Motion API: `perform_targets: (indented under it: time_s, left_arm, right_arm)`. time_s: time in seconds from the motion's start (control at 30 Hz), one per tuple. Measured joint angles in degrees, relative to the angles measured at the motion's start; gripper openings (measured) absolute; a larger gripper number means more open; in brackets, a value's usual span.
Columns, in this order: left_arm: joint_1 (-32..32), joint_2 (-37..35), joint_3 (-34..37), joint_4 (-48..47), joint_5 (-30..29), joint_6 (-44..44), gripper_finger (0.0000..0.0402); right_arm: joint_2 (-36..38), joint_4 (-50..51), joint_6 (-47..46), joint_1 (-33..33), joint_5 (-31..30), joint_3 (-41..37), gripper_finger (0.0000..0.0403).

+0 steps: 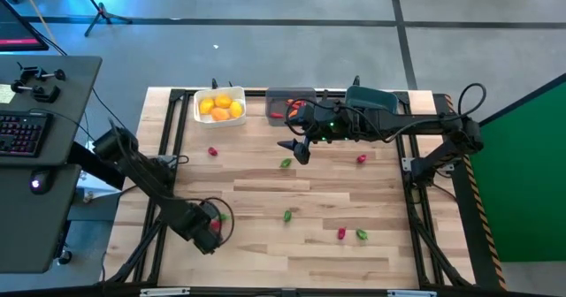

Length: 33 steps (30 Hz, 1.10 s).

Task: Sort produce into baskets
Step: Put the yellow lemon into the white bin

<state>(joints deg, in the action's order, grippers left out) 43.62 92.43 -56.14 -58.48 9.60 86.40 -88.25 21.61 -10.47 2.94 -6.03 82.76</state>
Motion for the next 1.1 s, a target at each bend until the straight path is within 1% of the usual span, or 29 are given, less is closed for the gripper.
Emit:
perform_targets:
  time_s: [0.13, 0.23, 0.3, 0.47, 0.5, 0.63, 0.7, 0.8, 0.9, 0.97, 1.03, 1.1]
  left_arm:
    - [0.0, 1.7, 0.0, 0.1, 0.1, -1.6, 0.0281]
    - [0.0, 2.4, 0.0, 0.4, -0.5, -3.3, 0.0265]
    - [0.0, 2.5, 0.0, 0.6, -0.9, -4.8, 0.0240]
    - [0.0, 1.9, 0.0, 0.7, -1.6, -8.6, 0.0155]
    - [0.0, 1.4, 0.1, 0.8, -1.7, -8.9, 0.0145]
    - [-0.1, -3.9, 0.1, -1.1, -2.4, -9.4, 0.0144]
    - [-0.3, -8.4, 0.1, -2.9, -4.2, -7.7, 0.0144]
    - [-1.9, -17.0, 0.1, -5.5, -7.7, -4.3, 0.0144]
    - [-5.8, -25.1, 0.1, -8.8, -15.4, -1.3, 0.0144]
    - [-10.6, -29.2, 0.0, -11.7, -20.8, -1.2, 0.0144]
    - [-16.6, -32.0, 0.0, -14.3, -25.1, -4.2, 0.0143]
    - [-23.9, -33.9, 0.0, -15.1, -27.5, -9.1, 0.0143]
  right_arm:
    - [0.0, 0.0, 0.0, 0.0, 0.0, 0.0, 0.0336]
    - [0.0, 0.0, 0.0, 0.0, 0.0, 0.0, 0.0336]
    - [0.0, 0.0, 0.0, 0.0, 0.0, 0.0, 0.0336]
    - [0.0, 0.0, 0.0, 0.0, 0.0, 0.0, 0.0336]
    - [0.0, 0.0, 0.0, 0.0, 0.0, 0.0, 0.0336]
    - [0.0, 0.0, 0.0, 0.0, 0.0, 0.0, 0.0336]
    - [0.0, 0.0, 0.0, 0.0, 0.0, 0.0, 0.0336]
    - [0.0, 0.0, 0.0, 0.0, 0.0, 0.0, 0.0336]
    - [0.0, 0.0, 0.0, 0.0, -0.6, 0.0, 0.0336]
    - [0.0, 0.0, 0.0, 0.0, -1.7, 0.0, 0.0336]
    - [0.0, 0.0, 0.0, 0.0, -2.8, 0.0, 0.0336]
    - [0.0, 0.0, 0.0, 0.2, -3.2, 0.0, 0.0336]
